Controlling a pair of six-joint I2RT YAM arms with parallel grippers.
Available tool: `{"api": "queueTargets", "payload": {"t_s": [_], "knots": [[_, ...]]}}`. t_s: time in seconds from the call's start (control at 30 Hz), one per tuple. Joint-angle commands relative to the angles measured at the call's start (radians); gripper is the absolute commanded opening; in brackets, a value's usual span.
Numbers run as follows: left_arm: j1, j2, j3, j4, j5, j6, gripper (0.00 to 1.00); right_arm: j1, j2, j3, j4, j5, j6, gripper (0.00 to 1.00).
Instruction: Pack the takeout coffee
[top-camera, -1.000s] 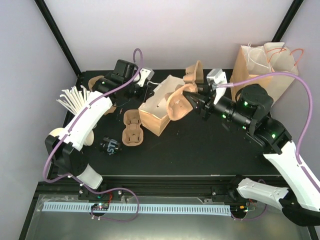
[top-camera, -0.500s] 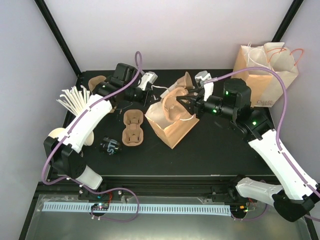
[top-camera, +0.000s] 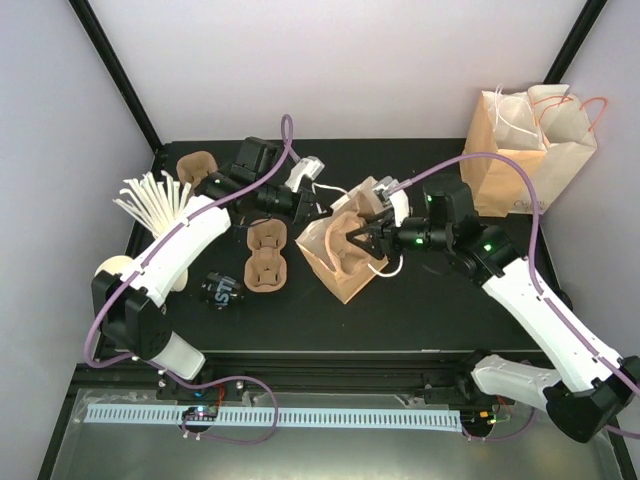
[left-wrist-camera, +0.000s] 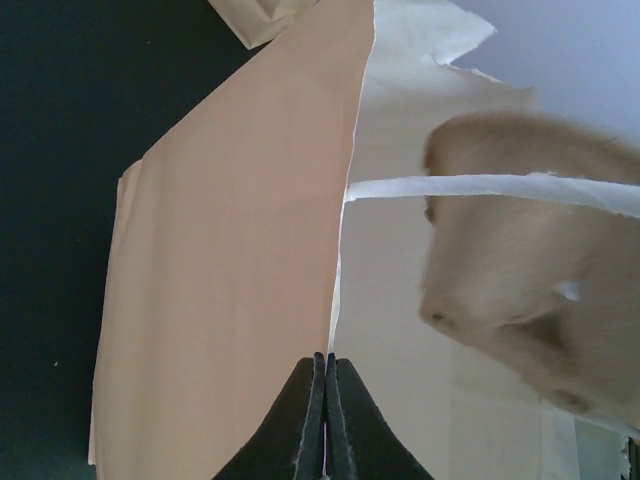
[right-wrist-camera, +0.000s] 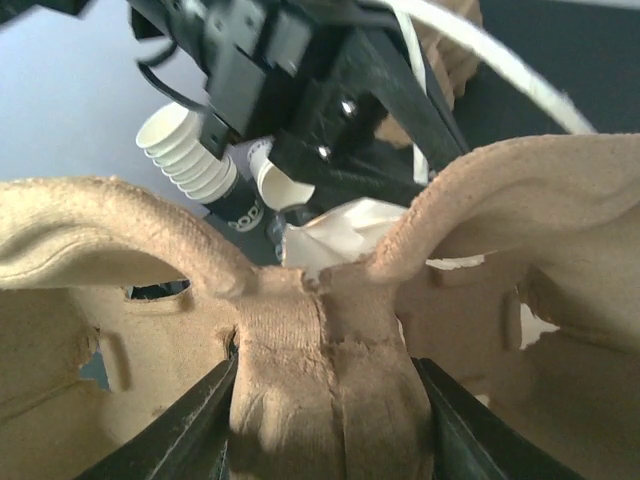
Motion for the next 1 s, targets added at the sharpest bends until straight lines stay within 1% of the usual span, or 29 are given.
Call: {"api": "queueTargets", "payload": {"t_s": [0.0,0.13,0.27,0.4,0.53,0.67,0.97], "knots": [[-0.014,-0.027,0.067,-0.047,0.026,0.024,0.03,-0.003,0.048,0.036,-0.127,-0.029,-0.024,0.45],[-0.038,-0.016,0.106,-0.146,0.027,0.078,0.03,-0.003,0.053,0.047,-0.159,0.035,-0.036,0.45],[-0.068,-0.012,0.144,-0.231,-0.003,0.127,0.03,-0.002,0.057,0.082,-0.167,0.042,-0.024,0.45],[-0.074,-0.038,0.134,-0.226,-0.012,0.121,0.04,-0.003,0.057,0.088,-0.180,0.101,-0.028,0.44],[-0.076,-0.053,0.133,-0.242,-0.021,0.124,0.04,-0.002,0.042,0.054,-0.174,0.168,-0.031,0.41],[-0.076,-0.066,0.143,-0.256,-0.022,0.119,0.04,0.005,0.048,0.027,-0.207,0.219,-0.045,0.40],[-0.076,-0.058,0.150,-0.285,-0.048,0.104,0.05,0.088,0.053,-0.037,-0.258,0.385,-0.079,0.40]]}}
